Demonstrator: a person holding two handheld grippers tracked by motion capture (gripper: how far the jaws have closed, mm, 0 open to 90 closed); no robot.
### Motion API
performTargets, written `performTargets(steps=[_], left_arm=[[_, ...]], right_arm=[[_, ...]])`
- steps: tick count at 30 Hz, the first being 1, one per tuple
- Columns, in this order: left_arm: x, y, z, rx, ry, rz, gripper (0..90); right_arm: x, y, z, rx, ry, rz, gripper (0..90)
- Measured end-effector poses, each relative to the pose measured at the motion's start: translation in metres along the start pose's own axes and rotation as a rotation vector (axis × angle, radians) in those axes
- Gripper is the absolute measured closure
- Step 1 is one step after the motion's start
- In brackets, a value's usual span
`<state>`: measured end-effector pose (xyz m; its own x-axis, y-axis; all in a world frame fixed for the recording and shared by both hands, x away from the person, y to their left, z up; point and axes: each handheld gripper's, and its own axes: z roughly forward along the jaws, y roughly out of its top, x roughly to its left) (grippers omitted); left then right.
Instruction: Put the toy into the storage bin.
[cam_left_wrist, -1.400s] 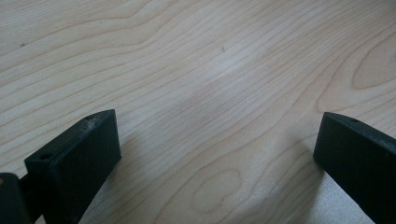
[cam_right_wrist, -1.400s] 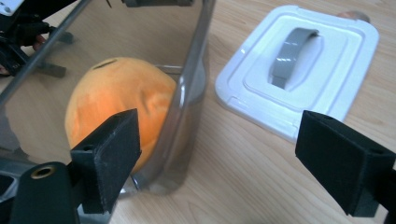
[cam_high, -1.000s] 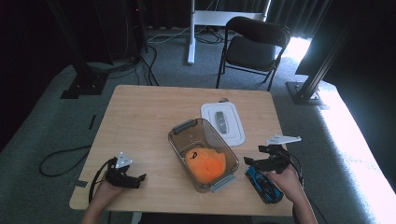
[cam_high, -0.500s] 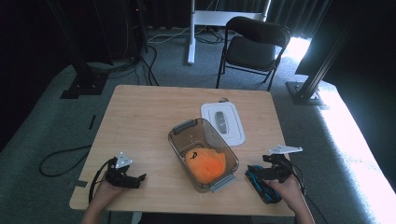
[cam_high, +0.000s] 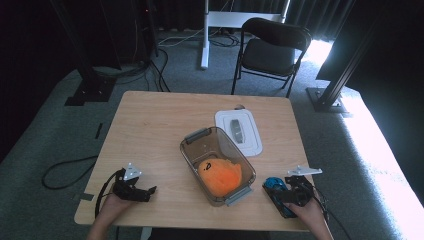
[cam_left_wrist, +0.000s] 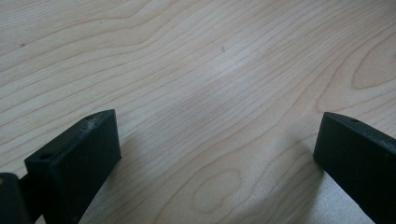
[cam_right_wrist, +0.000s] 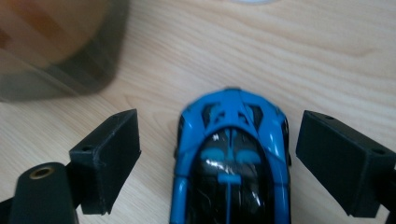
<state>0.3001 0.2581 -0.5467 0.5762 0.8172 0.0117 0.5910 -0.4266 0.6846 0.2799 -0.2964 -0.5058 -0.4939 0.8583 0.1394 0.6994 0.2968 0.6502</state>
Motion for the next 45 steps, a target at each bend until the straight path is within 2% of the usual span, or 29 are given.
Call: performTargets(steps=[10, 25, 32, 37, 45], left_arm=[[0.000, 0.000, 0.000, 0.000, 0.000, 0.000, 0.9], [0.000, 0.000, 0.000, 0.000, 0.000, 0.000, 1.0], [0.000, 0.000, 0.000, 0.000, 0.000, 0.000, 1.0], [0.000, 0.000, 0.000, 0.001, 0.000, 0.001, 1.0], [0.000, 0.000, 0.000, 0.000, 0.000, 0.000, 0.9]], right_arm=[[-0.005, -0.019, 0.002, 0.042, -0.044, 0.021, 13.1], [0.000, -0.027, 0.013, 0.090, -0.080, -0.027, 13.4], [0.005, -0.028, 0.016, 0.097, -0.123, -0.060, 13.7], [0.006, -0.029, 0.015, 0.091, -0.122, -0.061, 15.0], [0.006, -0.027, 0.015, 0.084, -0.106, -0.082, 24.3]])
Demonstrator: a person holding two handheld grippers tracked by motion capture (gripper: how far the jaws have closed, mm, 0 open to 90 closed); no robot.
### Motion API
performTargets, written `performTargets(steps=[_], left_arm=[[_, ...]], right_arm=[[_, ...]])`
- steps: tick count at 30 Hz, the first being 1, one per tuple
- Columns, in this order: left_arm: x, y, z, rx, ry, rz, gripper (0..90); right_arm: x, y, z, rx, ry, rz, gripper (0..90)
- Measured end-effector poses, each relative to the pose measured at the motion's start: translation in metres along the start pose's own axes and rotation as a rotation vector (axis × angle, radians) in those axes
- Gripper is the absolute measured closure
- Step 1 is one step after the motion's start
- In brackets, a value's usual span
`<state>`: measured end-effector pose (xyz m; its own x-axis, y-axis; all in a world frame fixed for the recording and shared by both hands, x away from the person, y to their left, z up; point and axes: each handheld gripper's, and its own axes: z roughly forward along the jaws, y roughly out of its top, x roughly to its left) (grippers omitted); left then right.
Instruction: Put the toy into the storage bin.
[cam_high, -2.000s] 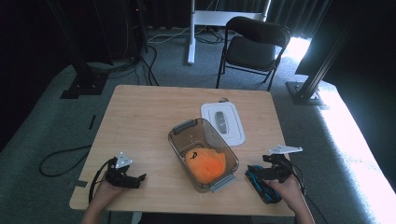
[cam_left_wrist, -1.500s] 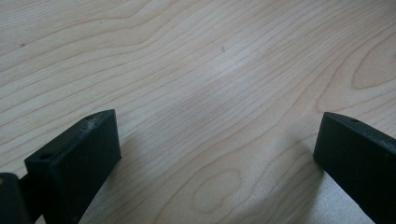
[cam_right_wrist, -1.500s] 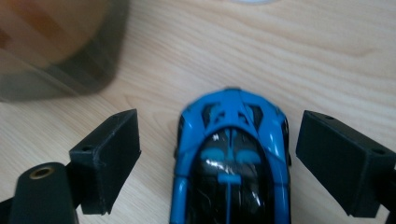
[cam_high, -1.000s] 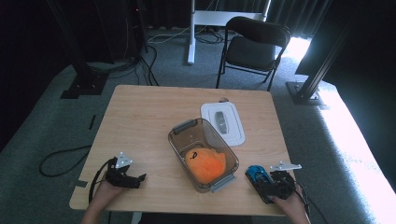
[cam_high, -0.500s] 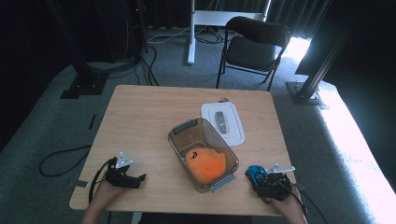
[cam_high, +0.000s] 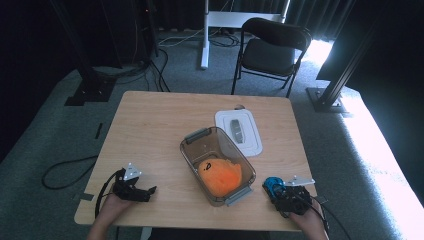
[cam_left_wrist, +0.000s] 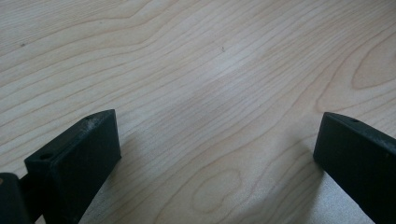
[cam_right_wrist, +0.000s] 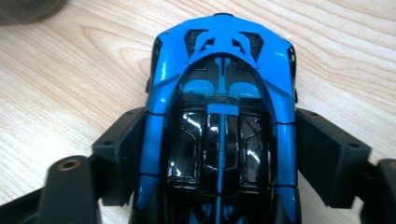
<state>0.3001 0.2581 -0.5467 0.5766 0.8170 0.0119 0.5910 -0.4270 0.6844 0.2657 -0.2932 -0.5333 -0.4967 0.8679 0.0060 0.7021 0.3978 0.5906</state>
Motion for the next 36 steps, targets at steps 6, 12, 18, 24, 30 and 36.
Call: performTargets(steps=[6, 12, 18, 24, 30, 36], left_arm=[[0.000, 0.000, 0.000, 0.000, 0.000, 0.000, 0.9], [0.000, 0.000, 0.000, 0.000, 0.000, 0.000, 1.0], [0.000, 0.000, 0.000, -0.001, 0.000, -0.001, 1.0], [0.000, 0.000, 0.000, 0.000, 0.000, 0.000, 1.0], [0.000, 0.000, 0.000, 0.000, 0.000, 0.000, 1.0], [0.000, 0.000, 0.000, 0.000, 0.000, 0.000, 1.0]], right_arm=[[-0.001, 0.003, 0.001, 0.011, 0.003, -0.008, 24.9], [-0.001, 0.006, 0.002, 0.013, 0.007, -0.005, 25.0], [-0.004, 0.009, 0.002, 0.010, 0.011, 0.009, 25.1], [-0.008, 0.012, -0.001, 0.000, 0.025, 0.035, 25.0], [-0.015, 0.019, -0.009, -0.011, 0.014, 0.064, 25.1], [-0.018, 0.027, -0.016, -0.026, 0.019, 0.076, 25.1]])
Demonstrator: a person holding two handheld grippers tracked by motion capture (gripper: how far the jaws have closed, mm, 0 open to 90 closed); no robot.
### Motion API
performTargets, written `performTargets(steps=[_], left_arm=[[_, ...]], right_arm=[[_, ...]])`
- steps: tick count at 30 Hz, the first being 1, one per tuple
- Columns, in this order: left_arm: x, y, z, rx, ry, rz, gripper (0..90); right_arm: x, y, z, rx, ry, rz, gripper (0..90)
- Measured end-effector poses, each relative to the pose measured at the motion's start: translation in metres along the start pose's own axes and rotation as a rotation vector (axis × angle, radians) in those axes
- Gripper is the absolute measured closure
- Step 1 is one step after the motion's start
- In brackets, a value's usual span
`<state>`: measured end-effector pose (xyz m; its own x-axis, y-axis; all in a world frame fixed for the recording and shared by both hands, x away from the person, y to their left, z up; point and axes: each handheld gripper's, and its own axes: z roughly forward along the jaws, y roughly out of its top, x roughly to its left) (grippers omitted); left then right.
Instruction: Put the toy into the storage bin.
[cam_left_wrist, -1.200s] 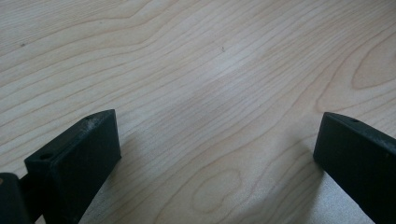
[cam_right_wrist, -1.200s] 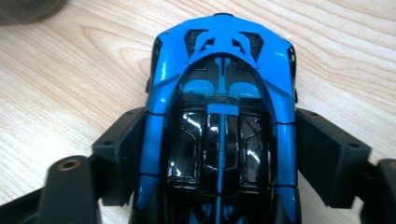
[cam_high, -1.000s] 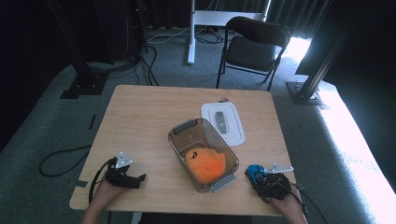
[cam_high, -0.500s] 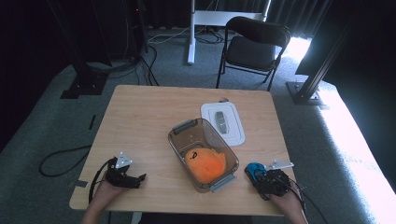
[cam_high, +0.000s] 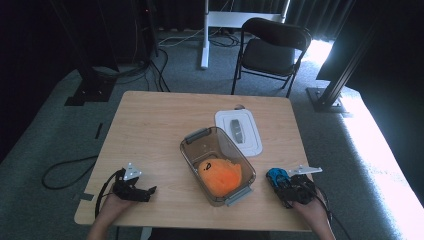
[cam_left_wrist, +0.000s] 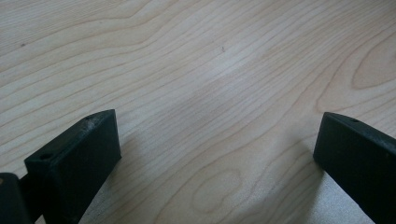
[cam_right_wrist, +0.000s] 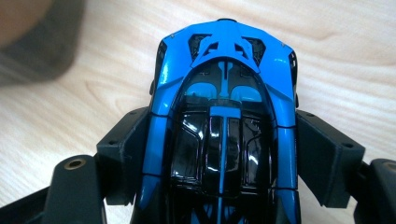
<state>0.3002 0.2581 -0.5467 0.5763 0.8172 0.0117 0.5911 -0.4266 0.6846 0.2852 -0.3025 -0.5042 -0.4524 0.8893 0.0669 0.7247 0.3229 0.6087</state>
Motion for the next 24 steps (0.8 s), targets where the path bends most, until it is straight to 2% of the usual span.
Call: performTargets(steps=[6, 14, 24], left_arm=[[0.000, 0.000, 0.000, 0.000, 0.000, 0.000, 0.9], [0.000, 0.000, 0.000, 0.000, 0.000, 0.000, 1.0], [0.000, 0.000, 0.000, 0.000, 0.000, 0.000, 0.9]], right_arm=[[-0.002, 0.011, -0.010, -0.013, 0.005, 0.005, 25.1], [-0.003, 0.028, -0.027, -0.041, 0.011, -0.017, 25.1], [0.001, 0.052, -0.045, -0.070, -0.007, -0.039, 25.1]])
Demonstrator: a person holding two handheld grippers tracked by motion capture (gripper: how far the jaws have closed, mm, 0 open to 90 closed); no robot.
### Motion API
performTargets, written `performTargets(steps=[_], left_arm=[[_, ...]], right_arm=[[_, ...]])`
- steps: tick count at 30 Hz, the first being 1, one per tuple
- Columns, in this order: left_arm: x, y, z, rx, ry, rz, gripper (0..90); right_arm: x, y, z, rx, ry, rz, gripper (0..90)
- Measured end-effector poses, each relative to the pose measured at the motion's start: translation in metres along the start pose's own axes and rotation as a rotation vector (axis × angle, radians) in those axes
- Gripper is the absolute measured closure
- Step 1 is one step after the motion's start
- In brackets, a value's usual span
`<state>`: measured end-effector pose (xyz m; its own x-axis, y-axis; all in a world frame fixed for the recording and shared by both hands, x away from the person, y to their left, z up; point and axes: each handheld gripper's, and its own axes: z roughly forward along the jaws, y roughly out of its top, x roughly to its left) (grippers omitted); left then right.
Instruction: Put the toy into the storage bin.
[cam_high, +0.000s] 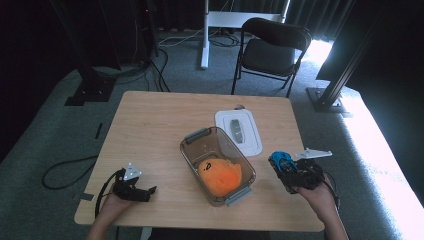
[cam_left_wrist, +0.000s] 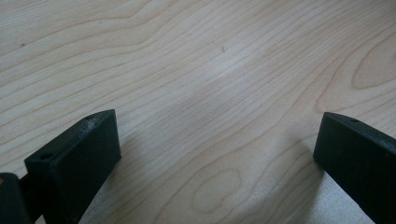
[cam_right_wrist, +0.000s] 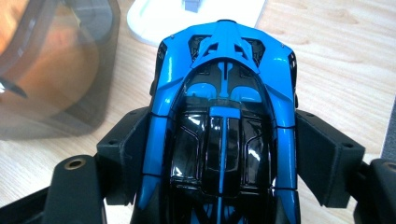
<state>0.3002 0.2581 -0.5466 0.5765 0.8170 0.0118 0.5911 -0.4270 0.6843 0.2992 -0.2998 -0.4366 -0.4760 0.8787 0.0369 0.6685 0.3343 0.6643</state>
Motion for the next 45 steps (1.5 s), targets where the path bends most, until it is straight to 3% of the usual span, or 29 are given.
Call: performTargets(steps=[17, 35, 45], left_arm=[[0.000, 0.000, 0.000, 0.001, 0.000, 0.000, 1.0], [0.000, 0.000, 0.000, -0.001, 0.001, -0.001, 1.0], [0.000, 0.000, 0.000, 0.000, -0.002, 0.000, 0.9]], right_arm=[[0.009, 0.039, -0.018, -0.033, 0.033, -0.036, 25.2], [0.040, 0.072, -0.015, -0.037, 0.087, -0.095, 25.2], [0.064, 0.092, -0.005, -0.030, 0.122, -0.144, 25.2]])
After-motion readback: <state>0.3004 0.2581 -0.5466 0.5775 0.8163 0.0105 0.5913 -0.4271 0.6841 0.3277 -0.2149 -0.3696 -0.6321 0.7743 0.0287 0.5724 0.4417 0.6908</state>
